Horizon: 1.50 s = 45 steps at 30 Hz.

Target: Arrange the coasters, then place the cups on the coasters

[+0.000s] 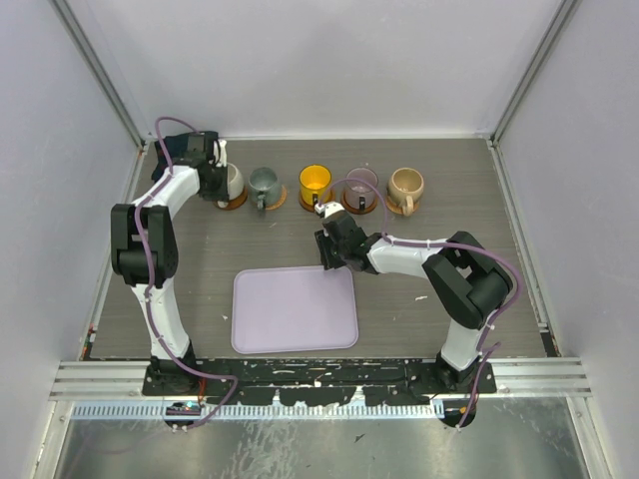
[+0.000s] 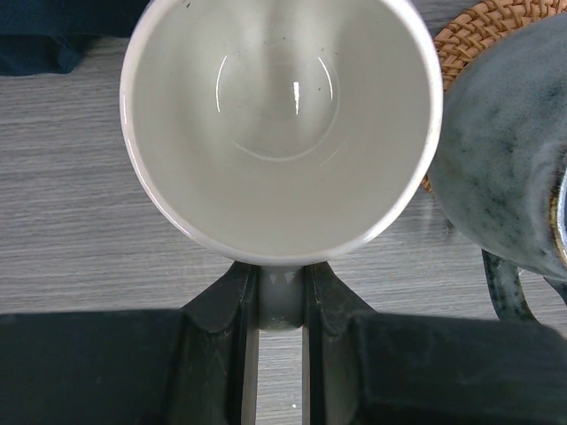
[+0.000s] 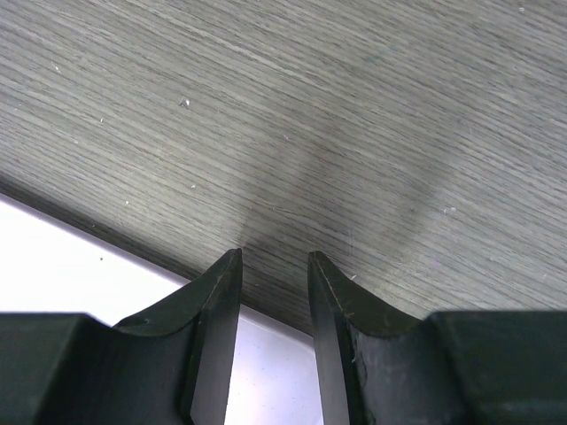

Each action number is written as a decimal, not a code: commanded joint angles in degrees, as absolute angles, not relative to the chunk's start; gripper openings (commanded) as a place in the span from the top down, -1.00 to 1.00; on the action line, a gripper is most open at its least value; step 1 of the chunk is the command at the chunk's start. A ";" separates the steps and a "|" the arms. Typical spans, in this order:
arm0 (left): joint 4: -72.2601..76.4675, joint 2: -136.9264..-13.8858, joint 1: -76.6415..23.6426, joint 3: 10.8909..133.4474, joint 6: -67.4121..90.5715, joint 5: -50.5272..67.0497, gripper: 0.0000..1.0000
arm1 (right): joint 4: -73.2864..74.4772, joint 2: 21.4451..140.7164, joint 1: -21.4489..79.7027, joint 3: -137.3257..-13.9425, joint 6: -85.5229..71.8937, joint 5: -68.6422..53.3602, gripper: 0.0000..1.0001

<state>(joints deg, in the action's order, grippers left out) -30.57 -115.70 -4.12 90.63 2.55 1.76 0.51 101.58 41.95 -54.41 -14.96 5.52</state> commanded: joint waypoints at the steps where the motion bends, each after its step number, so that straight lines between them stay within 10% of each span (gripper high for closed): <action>1: -28.38 -112.11 -3.74 91.10 3.11 1.06 0.67 | 1.73 100.90 42.25 -53.22 -15.56 5.23 0.18; 13: -28.14 -110.41 -3.69 88.93 3.29 0.22 0.57 | 1.41 100.59 42.30 -52.67 -15.78 4.84 0.18; 17: -27.83 -110.33 -3.69 88.79 3.46 0.02 -0.22 | 1.16 100.46 42.36 -52.37 -15.86 4.83 0.18; 20: -27.49 -110.26 -3.74 88.38 3.75 -0.20 -0.36 | 1.10 100.51 42.36 -52.12 -15.91 4.92 0.18; 45: -26.01 -96.56 -3.69 81.03 5.57 0.30 -0.54 | 2.49 97.61 42.71 -50.41 -16.76 6.64 0.18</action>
